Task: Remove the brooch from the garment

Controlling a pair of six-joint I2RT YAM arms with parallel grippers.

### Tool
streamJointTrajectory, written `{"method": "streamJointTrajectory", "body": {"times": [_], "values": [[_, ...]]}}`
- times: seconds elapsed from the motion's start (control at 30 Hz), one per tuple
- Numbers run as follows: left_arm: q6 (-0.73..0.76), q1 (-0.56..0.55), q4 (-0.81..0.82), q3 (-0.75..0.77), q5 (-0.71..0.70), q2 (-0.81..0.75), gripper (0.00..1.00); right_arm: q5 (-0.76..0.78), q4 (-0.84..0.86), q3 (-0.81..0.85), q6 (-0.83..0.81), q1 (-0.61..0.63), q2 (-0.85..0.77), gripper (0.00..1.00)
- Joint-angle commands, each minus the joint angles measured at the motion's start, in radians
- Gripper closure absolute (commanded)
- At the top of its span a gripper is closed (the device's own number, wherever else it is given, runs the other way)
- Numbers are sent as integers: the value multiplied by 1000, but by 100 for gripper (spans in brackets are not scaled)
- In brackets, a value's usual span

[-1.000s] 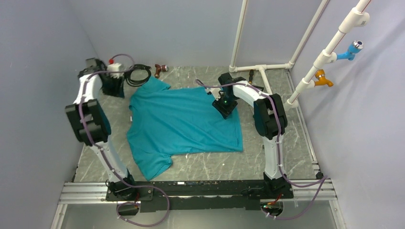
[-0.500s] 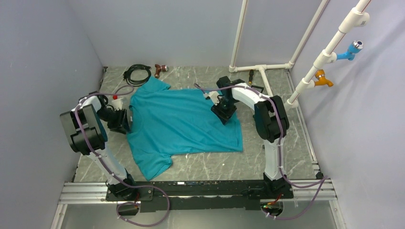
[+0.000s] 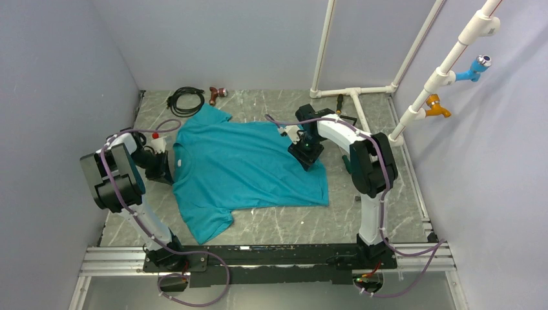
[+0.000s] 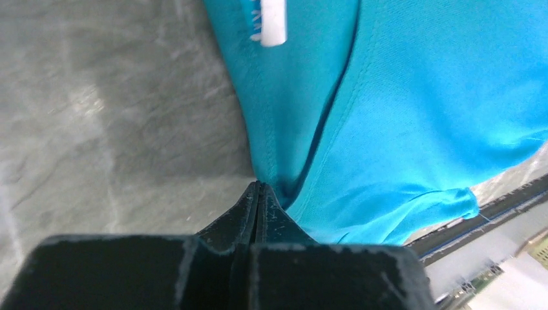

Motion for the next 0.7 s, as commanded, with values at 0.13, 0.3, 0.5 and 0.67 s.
{"method": "streamJointTrajectory", "body": {"times": [0.13,0.3,0.5,0.67], "values": [[51,57,-45,29,-158,-88,100,-84,-44,191,-5,-43,43,15],[61,74,-56,46,-171,-75,100,-132,-16,280,19,-62,35,12],[61,90,-92,87,-61,-86,83,13,58,449,35,-65,176,31],[28,90,-88,70,74,-101,53,89,82,581,3,-82,317,40]]}}
